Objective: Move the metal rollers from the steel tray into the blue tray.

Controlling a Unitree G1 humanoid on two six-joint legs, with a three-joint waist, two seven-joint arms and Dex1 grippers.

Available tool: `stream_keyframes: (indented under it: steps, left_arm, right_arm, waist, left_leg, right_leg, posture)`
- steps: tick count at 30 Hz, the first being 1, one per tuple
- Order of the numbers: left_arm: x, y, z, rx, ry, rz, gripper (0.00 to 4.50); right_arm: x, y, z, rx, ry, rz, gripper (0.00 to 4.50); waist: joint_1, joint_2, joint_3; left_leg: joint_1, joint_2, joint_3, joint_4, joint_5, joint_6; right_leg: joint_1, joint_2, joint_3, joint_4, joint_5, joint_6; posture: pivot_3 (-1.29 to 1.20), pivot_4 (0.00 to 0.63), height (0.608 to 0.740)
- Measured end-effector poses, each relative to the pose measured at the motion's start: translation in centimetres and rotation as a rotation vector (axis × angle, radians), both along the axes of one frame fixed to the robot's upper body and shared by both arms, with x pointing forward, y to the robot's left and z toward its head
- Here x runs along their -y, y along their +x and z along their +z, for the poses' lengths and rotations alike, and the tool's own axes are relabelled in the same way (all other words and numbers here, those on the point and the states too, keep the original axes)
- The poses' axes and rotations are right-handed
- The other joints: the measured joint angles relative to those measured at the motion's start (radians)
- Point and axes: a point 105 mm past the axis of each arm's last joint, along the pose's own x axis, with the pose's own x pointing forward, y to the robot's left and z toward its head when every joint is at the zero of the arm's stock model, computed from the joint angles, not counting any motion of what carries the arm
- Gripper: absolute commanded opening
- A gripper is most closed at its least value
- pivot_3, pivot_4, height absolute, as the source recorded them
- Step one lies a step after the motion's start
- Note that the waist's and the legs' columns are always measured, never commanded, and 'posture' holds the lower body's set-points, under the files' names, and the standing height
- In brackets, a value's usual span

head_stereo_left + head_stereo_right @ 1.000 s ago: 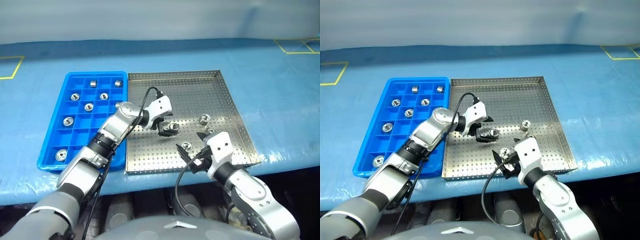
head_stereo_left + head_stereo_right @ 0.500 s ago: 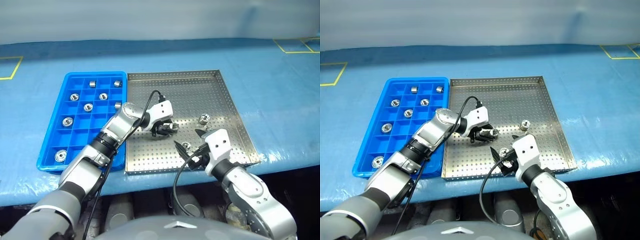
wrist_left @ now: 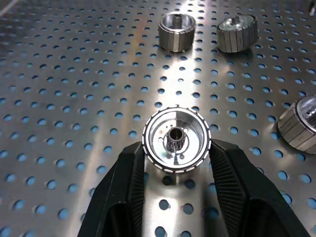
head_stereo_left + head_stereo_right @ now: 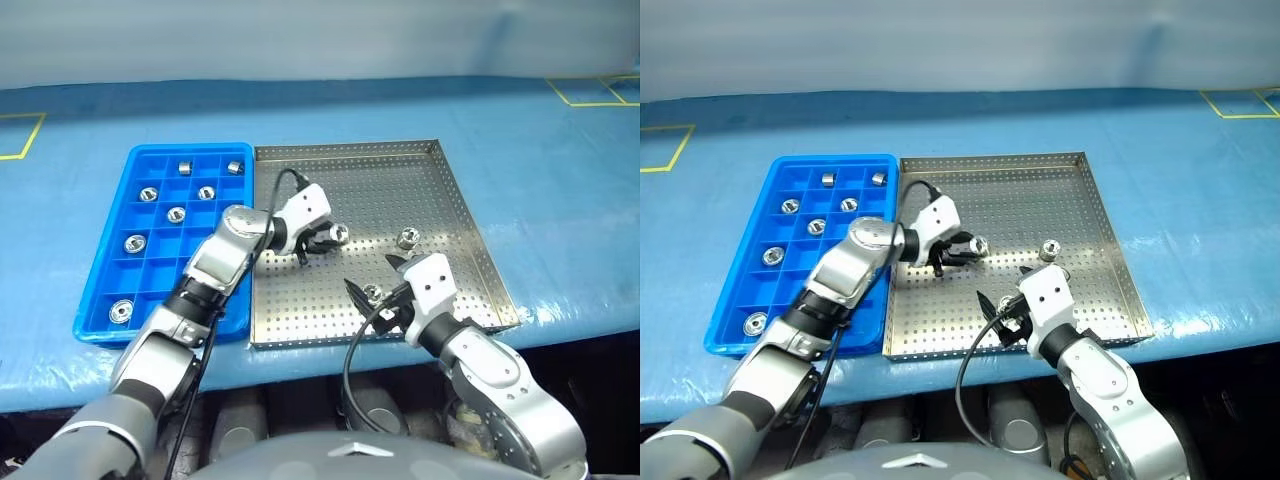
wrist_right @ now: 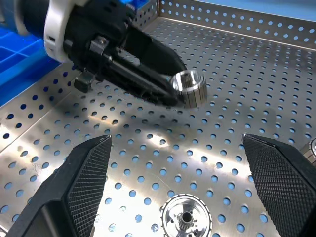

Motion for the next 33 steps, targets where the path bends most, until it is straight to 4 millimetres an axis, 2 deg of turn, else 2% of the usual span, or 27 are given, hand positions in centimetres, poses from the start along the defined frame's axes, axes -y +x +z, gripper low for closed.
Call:
stream_keyframes:
  steps: [4,11,15,17,18,19,22,25,33]
  left_arm:
    - [-2.8,-0.1,1.8,0.045,-0.045,0.174,1.71]
    - [-8.9,-1.7,2.6,0.057,-0.064,0.507,1.71]
    - [-12.1,-3.2,2.8,0.069,-0.055,0.681,1.71]
    - [-13.0,-3.8,2.7,0.065,-0.049,0.726,1.71]
    - [-13.5,-4.1,2.8,0.064,-0.047,0.757,1.71]
    - [-14.9,-5.4,2.7,0.066,-0.037,0.829,1.71]
    - [-16.4,-7.2,1.9,0.035,-0.008,0.913,1.71]
    - [-17.3,-8.0,1.5,0.02,0.015,0.972,1.71]
    - [-17.7,-8.2,1.2,0.01,0.025,1.017,1.71]
  right_arm:
    - [-1.0,0.4,0.4,0.02,0.012,0.043,4.5]
    - [-3.8,1.9,1.1,0.045,0.034,0.179,4.5]
    - [-5.7,2.5,1.3,0.051,0.046,0.276,4.5]
    - [-6.2,2.6,1.3,0.05,0.047,0.305,4.5]
    - [-6.4,2.5,1.3,0.05,0.05,0.319,4.5]
    - [-7.0,2.6,1.3,0.053,0.051,0.361,4.5]
    - [-7.2,2.7,1.0,0.039,0.048,0.389,4.5]
    - [-7.7,2.6,0.6,0.022,0.049,0.42,4.5]
    - [-8.3,2.5,0.5,0.018,0.062,0.452,4.5]
  waist:
    - [0.011,0.0,0.0]
    - [0.058,0.0,0.0]
    - [0.096,0.0,0.0]
    - [0.109,-0.001,0.0]
    - [0.136,-0.001,0.001]
    - [0.141,-0.001,0.0]
    - [0.151,-0.001,0.0]
    - [0.169,-0.001,0.0]
    - [0.19,-0.001,0.0]
  left_leg:
    - [0.0,0.0,0.0,0.0,0.0,0.0]
    - [0.001,0.0,-0.001,0.0,0.0,0.0]
    - [0.001,0.0,-0.001,0.0,0.0,0.0]
    - [0.0,0.0,-0.001,0.0,0.0,0.0]
    - [0.0,-0.001,-0.002,0.001,0.0,0.0]
    - [0.001,0.0,0.0,0.001,0.0,0.0]
    - [0.001,0.0,-0.001,0.0,0.0,0.0]
    - [0.001,0.001,-0.003,0.0,0.0,-0.001]
    - [0.001,0.0,-0.002,0.0,0.001,-0.001]
  right_leg:
    - [0.0,0.0,0.0,0.0,0.0,0.0]
    - [0.001,0.0,-0.001,0.001,0.0,0.0]
    - [0.001,-0.001,-0.002,0.0,0.002,-0.004]
    - [0.001,-0.001,-0.002,0.0,0.003,-0.005]
    - [0.001,-0.002,-0.003,0.0,0.003,-0.005]
    - [0.001,-0.002,-0.002,-0.001,0.003,-0.005]
    - [0.001,-0.001,-0.003,-0.001,0.003,-0.005]
    - [0.002,-0.001,-0.005,0.0,0.002,-0.006]
    - [0.002,-0.001,-0.005,0.0,0.003,-0.005]
  posture:
    - [-0.03,0.15,0.74]
    - [0.1,0.15,0.74]
    - [0.16,0.15,0.74]
    - [0.2,0.15,0.74]
    - [0.21,0.15,0.74]
    - [0.23,0.15,0.74]
    - [0.25,0.15,0.74]
    - [0.26,0.15,0.74]
    - [0.24,0.15,0.74]
